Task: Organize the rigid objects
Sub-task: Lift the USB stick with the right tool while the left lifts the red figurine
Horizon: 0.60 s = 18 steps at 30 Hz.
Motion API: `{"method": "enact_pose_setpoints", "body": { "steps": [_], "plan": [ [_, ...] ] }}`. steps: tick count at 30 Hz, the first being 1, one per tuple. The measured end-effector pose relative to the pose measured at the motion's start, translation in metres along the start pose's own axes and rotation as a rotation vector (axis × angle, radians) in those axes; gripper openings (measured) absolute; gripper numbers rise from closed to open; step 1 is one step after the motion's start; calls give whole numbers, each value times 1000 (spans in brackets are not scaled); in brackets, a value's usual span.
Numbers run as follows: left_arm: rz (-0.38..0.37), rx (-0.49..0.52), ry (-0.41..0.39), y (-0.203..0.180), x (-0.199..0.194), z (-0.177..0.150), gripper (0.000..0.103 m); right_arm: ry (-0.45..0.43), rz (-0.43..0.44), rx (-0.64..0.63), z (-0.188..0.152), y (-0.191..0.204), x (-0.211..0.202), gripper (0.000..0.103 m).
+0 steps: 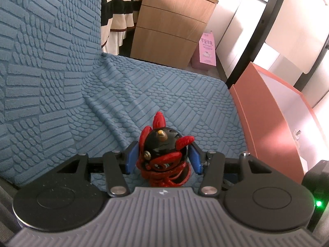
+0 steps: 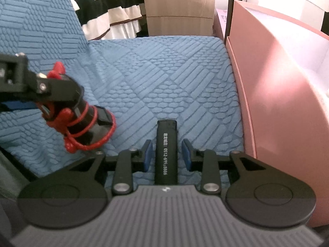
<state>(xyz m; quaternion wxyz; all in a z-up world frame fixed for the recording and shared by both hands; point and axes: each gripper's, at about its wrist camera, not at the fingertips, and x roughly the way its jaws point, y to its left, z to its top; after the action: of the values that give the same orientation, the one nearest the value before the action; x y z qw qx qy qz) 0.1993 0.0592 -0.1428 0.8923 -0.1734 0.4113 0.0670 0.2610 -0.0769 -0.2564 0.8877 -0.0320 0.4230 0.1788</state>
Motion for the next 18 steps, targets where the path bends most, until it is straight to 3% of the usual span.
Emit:
{"method": "enact_pose_setpoints", "body": {
  "steps": [4,18],
  "plan": [
    [6,3,7,0,2,0,58,-6,-12,-7,0,1,1,26],
    [-6,8,29,3,1,4,58,9,-6,17,3,0,-3,26]
  ]
}}
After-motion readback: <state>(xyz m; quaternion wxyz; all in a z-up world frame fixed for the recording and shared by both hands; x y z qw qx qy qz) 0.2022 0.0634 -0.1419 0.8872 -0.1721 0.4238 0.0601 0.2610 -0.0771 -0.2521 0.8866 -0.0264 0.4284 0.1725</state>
